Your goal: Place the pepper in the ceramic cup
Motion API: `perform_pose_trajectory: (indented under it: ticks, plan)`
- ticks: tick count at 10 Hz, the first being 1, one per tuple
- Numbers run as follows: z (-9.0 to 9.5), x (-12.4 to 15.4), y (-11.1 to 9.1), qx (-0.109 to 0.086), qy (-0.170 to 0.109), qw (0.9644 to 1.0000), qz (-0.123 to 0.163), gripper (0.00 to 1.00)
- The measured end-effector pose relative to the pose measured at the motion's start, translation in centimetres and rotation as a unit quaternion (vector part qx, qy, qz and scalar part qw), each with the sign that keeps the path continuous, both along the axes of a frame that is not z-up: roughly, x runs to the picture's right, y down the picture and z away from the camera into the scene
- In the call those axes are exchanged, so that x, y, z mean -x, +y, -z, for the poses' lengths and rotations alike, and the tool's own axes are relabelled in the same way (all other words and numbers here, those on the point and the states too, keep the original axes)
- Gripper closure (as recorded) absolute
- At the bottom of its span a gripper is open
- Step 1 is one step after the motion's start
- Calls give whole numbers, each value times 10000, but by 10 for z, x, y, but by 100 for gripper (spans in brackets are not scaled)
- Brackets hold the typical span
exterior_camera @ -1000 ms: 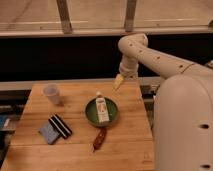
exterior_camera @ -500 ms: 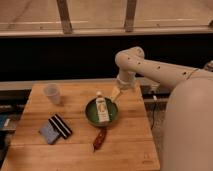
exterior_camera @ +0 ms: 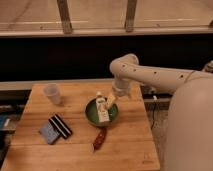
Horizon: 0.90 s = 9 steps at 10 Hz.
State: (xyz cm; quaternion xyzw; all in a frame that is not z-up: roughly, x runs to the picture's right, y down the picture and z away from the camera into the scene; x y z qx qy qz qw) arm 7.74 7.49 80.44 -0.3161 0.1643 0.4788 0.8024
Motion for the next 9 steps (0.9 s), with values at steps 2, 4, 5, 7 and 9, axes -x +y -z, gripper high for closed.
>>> perform_pose_trajectory:
  ticks: [2, 4, 5, 7, 9]
  plan:
    - [-1, -2, 0, 39, 41, 10000, 31, 20]
    - [-4, 6, 3, 104, 62, 9989, 447, 20]
    - [-3, 9, 11, 162, 113, 9982, 565, 20]
    - [-4, 4, 22, 270, 229, 9975, 612, 20]
    - [-3, 2, 29, 417, 77, 9983, 406, 20]
